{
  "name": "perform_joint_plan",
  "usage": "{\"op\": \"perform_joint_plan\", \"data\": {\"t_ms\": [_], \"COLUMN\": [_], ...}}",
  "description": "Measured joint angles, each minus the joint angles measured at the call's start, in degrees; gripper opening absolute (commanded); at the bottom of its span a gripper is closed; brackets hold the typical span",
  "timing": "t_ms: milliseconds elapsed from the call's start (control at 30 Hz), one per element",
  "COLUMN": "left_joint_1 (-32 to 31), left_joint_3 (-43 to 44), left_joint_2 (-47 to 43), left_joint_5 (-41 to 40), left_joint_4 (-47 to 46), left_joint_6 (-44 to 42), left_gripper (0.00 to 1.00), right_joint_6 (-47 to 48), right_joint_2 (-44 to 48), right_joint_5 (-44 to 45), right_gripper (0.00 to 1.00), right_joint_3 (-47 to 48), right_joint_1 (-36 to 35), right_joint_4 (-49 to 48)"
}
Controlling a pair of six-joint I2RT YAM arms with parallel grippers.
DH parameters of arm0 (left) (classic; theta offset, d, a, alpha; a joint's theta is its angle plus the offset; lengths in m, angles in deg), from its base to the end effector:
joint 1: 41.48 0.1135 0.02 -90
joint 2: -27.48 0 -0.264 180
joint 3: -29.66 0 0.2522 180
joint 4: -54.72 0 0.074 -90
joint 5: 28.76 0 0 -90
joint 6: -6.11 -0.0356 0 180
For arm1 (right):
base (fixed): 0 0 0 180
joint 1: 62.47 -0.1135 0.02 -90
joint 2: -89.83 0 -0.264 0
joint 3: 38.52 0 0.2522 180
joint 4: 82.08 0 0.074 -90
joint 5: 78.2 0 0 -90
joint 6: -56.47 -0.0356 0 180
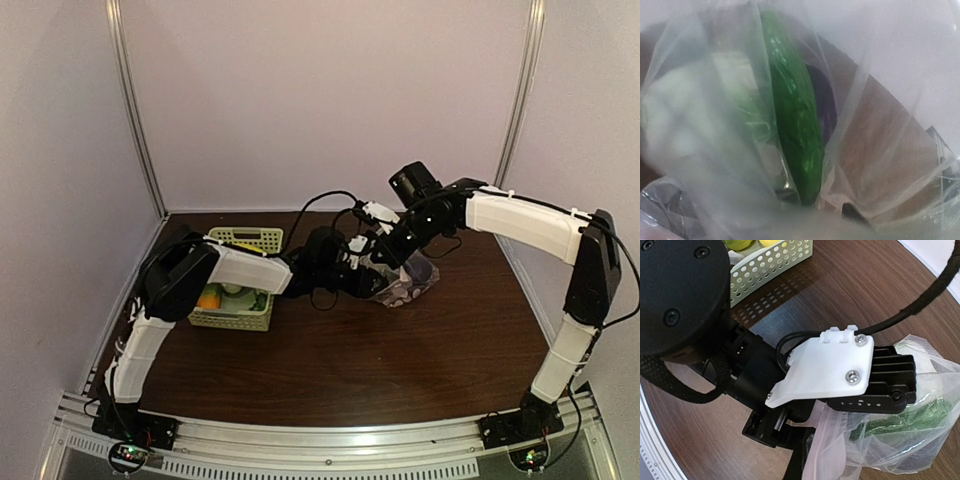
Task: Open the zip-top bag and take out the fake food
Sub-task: Adjust the zipper food storage bag at the center of the board.
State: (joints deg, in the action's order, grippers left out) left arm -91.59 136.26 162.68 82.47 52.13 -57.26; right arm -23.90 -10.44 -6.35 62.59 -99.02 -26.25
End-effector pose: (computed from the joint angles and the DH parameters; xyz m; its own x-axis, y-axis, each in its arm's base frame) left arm 0.3269 -0.4112 0.1318 -0.6655 0.1448 -0.7322 0.6998 0.4620 -0.5448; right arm 0.2996 0.2359 0.2887 -0.5300 -0.5908 -0.6083 -0.8095 0.5661 0.1556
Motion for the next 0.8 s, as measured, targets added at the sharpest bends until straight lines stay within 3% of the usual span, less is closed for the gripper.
{"op": "perform_joint_plan", "data": {"t_ms": [333,467,600,800], "left_joint_1": [-2.64,-3.87,-4.48,-4.48], "left_joint_3": [3.65,-0.48,-8.81,-26.01], "left_joint_2": [3.08,2.29,-0.66,-13.66], "left_joint_5": [-8.13,-10.95,-12.31,-16.41], "left_joint_4": [-5.90,-12.20,-19.45,-23.87], "left_joint_6": [-1.25,-1.27,-0.39,0.74], "left_gripper": [0.52,0.44,0.43,0.43], "right_joint_6": [-1.25,-1.73,-2.05,-1.88], "right_joint_2": [1.95,3.56,3.93,5.03], "right_joint_5": [-5.60,-7.19,-7.58,-7.82], "right_gripper": [0.00,0.00,0.00,0.00], "right_joint_3": [-0.24,-1.42,-1.79,-1.33], "right_joint_1": [0.96,0.96,0.96,0.96], "right_joint_4": [0.50,0.26,0.09,-0.66]}}
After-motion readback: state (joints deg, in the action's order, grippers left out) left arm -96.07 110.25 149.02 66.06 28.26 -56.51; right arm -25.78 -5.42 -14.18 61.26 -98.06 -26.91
